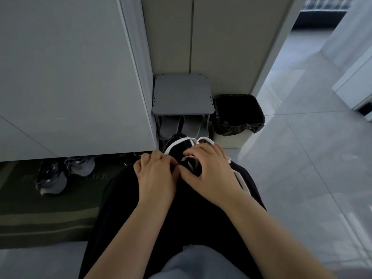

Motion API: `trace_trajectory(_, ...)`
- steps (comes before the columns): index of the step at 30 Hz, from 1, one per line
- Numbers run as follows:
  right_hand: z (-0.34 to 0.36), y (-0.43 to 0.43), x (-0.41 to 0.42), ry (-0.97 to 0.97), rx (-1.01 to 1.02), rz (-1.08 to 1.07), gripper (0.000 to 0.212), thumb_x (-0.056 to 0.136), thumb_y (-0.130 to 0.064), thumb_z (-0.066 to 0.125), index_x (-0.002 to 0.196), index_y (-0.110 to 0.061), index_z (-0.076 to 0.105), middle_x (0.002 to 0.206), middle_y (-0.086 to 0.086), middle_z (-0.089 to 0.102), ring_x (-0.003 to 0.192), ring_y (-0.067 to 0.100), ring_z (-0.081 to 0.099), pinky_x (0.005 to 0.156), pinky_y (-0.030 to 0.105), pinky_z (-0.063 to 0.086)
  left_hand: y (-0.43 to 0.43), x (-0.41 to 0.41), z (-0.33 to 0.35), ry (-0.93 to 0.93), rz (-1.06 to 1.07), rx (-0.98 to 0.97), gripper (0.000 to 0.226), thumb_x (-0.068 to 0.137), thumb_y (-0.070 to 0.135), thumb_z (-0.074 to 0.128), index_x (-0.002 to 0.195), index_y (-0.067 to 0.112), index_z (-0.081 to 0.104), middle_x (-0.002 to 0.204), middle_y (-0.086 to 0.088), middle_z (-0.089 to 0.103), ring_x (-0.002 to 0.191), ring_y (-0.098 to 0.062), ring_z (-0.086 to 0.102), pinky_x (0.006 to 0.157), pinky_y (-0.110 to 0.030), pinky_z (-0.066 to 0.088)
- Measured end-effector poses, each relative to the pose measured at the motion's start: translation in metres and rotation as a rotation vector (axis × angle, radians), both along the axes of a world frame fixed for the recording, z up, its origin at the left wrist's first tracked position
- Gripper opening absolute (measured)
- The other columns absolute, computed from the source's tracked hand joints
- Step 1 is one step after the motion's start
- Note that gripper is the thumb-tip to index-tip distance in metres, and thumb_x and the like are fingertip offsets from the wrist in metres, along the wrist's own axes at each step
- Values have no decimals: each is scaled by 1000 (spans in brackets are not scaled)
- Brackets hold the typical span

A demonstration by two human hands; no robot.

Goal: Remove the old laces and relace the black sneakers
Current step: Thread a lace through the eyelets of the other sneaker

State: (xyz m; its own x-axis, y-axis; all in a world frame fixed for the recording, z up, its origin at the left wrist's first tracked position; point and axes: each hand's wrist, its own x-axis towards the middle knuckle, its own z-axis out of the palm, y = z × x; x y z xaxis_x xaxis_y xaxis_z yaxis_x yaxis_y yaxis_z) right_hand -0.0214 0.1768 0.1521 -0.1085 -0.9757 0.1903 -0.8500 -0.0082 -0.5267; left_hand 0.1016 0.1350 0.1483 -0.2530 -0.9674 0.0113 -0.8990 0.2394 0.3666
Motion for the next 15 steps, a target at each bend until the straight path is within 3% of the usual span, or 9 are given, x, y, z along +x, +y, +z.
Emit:
trace_trajectory(2, 5, 3, 6, -73, -36, 58, 34, 79, -39, 55, 108, -24, 62, 106, -10, 63, 105, 8, 51, 109, 38, 31, 0, 7, 4, -13, -37, 10, 21, 90, 33, 51, 107, 28, 62, 99, 9, 37, 110, -17, 33, 94, -28, 18)
trace_trajectory(6, 7, 1, 16, -78, 29, 245, 42, 82, -20, 62, 123, -22, 58, 118, -5, 64, 117, 12, 49, 113, 27, 9, 2, 27, 15, -55, -82, 36, 21, 92, 34, 50, 107, 28, 63, 94, 9, 35, 105, -18, 36, 93, -30, 23)
trace_trajectory(10, 4, -9, 17, -64, 0, 222, 21, 83, -23, 60, 102, -25, 70, 90, -3, 72, 90, 14, 60, 108, 16, 9, 1, 41, 24, -17, -146, 72, 19, 91, 34, 52, 106, 29, 63, 94, 11, 37, 106, -16, 36, 92, -28, 22)
trace_trajectory(13, 6, -10, 11, -103, -53, 173, 16, 82, -21, 59, 88, -19, 74, 80, -4, 72, 75, 9, 60, 94, 18, 32, -1, 43, 24, 91, -221, 86, 20, 89, 30, 57, 109, 30, 56, 99, 13, 40, 106, -11, 35, 93, -26, 24)
trace_trajectory(15, 13, -7, 3, -305, -43, 67, 12, 86, -14, 62, 90, -17, 72, 83, -7, 70, 79, 3, 60, 77, 11, 40, -4, 42, 20, 84, -282, 89, 32, 86, 36, 60, 116, 35, 51, 102, 16, 40, 104, -8, 33, 94, -28, 27)
